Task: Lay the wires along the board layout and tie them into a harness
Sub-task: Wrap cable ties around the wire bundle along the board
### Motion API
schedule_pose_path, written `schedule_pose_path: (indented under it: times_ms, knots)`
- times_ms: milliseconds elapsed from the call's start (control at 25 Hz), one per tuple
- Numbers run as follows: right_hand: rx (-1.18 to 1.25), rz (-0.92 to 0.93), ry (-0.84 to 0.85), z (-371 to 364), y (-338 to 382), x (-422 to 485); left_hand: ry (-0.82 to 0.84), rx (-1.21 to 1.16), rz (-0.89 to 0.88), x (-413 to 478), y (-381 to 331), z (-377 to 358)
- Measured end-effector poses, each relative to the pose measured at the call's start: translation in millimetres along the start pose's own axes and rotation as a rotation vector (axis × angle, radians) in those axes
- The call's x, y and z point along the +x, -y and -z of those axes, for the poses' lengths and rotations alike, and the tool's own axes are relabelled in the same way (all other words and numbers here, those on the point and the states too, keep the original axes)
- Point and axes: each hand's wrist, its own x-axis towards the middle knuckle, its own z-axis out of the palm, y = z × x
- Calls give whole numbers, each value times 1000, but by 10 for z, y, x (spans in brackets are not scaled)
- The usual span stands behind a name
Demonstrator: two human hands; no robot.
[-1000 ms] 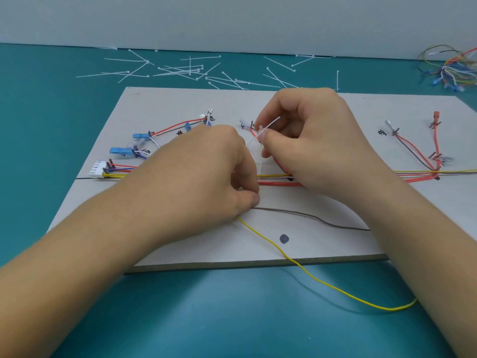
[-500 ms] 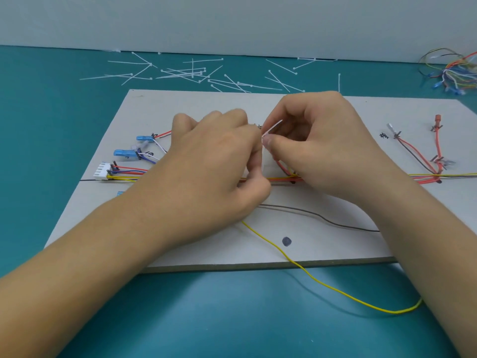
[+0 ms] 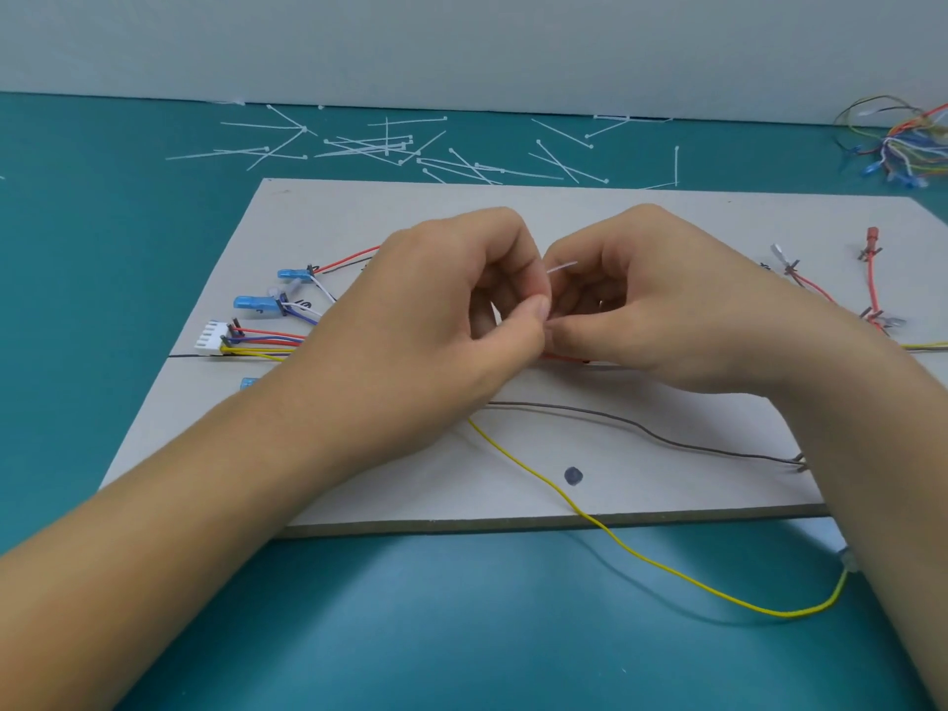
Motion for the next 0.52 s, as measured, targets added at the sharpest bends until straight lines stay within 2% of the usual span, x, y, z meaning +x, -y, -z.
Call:
schedule_pose_path:
  times_ms: [120,360,520]
  knots:
    - [33,10,3,25,-4,-4,-21,-46,34,-6,57,0]
    - [115,17,26,62,-24,-19,47,-326,178,1,69,45]
    - [123,32,19,93,-44,-14,80,-295,217,-12,48,57]
